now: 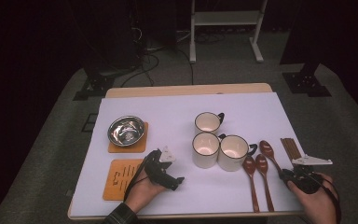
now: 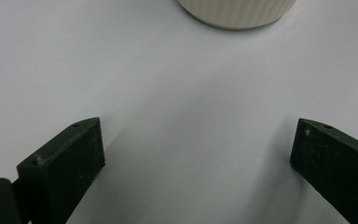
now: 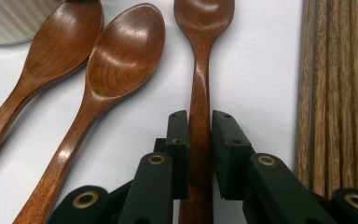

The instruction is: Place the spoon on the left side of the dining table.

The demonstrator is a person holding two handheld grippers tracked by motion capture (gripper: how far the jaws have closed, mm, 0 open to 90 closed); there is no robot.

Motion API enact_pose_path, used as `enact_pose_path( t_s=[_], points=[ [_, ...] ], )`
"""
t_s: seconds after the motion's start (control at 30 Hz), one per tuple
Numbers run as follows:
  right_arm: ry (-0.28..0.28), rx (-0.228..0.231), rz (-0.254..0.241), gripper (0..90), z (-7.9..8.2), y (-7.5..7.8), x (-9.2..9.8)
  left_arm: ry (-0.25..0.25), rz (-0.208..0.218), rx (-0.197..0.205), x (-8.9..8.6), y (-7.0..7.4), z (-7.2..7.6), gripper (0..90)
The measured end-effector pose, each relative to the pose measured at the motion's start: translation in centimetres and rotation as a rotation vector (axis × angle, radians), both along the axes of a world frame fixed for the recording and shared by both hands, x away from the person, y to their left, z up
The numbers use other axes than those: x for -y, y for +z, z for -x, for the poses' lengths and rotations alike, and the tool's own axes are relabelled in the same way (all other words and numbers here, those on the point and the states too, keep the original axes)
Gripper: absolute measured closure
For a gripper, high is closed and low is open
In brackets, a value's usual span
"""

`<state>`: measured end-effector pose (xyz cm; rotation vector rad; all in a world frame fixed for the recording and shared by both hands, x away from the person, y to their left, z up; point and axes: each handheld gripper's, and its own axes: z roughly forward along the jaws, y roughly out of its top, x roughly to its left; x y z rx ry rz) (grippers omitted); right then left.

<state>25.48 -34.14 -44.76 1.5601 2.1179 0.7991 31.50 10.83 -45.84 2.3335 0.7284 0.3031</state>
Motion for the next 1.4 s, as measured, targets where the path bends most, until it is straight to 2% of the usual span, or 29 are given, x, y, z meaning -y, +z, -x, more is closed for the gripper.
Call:
enact_pose_path(
  t_s=[0.53, 1.07, 1.4],
  points=[
    [-0.025, -0.014, -0.020, 77.5, -0.2, 0.1, 0.1, 0.000, 0.000, 0.000, 0.0, 0.0, 0.0, 1.8],
    [-0.029, -0.003, -0.017, 77.5, -0.7, 0.5, 0.5, -0.001, -0.002, -0.002, 0.0, 0.0, 0.0, 1.8],
    [-0.033, 0.012, -0.031, 77.6, -1.1, 1.2, 1.0, -0.001, -0.002, -0.003, 0.0, 0.0, 0.0, 1.8]
  ],
)
